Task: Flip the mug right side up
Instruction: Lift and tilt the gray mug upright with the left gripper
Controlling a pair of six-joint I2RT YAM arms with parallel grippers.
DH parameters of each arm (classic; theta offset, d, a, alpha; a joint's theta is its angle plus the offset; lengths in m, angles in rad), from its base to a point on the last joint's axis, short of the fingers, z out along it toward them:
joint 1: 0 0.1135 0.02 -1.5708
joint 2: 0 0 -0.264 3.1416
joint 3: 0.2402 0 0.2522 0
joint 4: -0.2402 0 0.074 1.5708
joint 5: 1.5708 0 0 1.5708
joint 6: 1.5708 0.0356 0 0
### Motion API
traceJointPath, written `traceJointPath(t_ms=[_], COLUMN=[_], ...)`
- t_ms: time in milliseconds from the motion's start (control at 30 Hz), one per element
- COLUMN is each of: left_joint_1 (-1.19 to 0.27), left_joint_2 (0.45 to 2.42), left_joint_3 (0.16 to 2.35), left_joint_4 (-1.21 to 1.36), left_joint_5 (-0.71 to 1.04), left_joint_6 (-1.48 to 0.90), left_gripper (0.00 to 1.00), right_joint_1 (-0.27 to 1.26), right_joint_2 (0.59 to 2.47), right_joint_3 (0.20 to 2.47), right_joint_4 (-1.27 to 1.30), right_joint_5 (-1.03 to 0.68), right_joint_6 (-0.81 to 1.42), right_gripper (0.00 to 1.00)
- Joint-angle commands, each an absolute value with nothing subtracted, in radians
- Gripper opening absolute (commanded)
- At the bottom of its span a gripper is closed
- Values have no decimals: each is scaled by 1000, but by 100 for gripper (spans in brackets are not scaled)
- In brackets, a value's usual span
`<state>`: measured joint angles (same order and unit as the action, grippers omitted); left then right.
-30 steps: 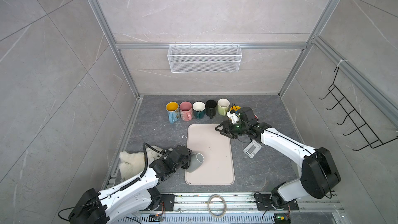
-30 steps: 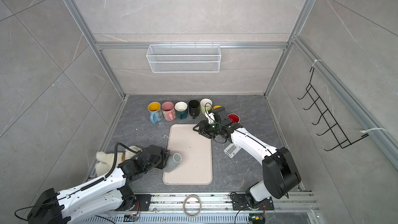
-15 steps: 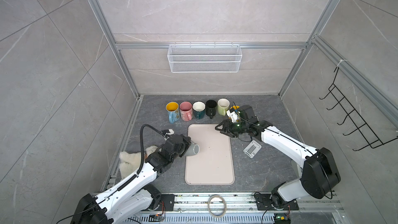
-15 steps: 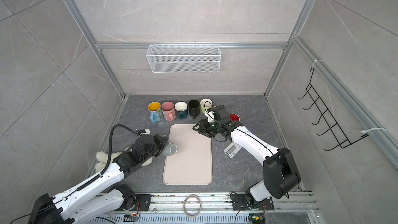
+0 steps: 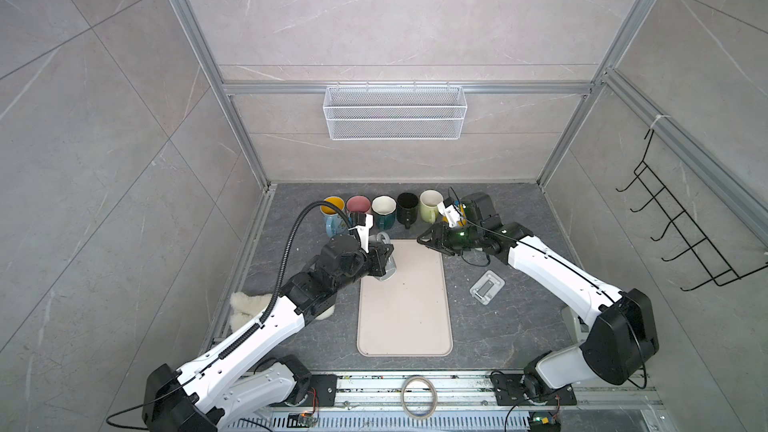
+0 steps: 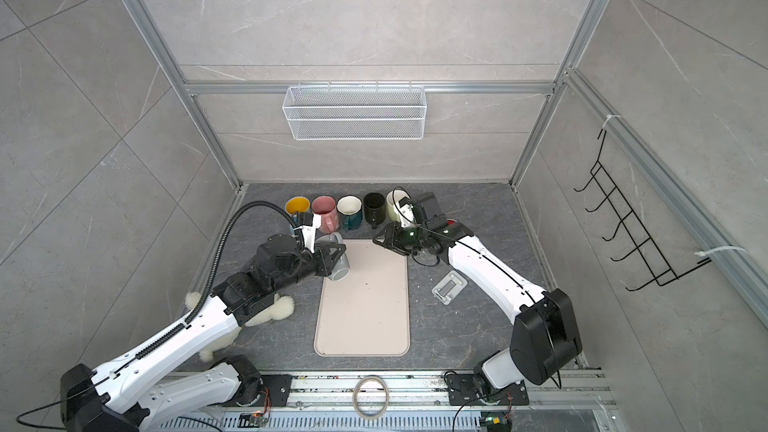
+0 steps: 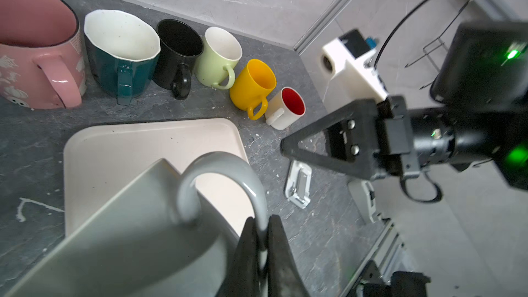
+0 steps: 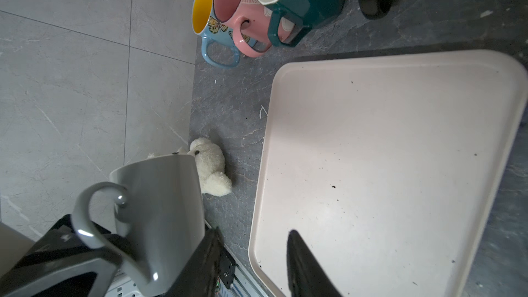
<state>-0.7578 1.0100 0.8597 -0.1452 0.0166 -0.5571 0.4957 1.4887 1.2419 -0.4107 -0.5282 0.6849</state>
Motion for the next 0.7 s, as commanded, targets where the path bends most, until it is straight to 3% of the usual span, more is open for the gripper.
traceJointPath(t_ms=[0,300,667], left_joint_1=[-804,-1052,-1213], left_joint_2=[940,942,1056], left_joint_3=[897,863,771], left_joint_4=[-94,50,449], left_joint_5=[-80,-397,-690], left_joint_6=[-318,177,683], left_gripper=[0,0,0], right_joint_1=[502,502,503], right_joint_2=[1451,1445,1354], right_joint_3=[1301,1344,1386], right_joint_4=[-474,-452,-490], right_joint_5=[-491,-511,-487], right_joint_6=[633,625,537], right_gripper=[41,40,43])
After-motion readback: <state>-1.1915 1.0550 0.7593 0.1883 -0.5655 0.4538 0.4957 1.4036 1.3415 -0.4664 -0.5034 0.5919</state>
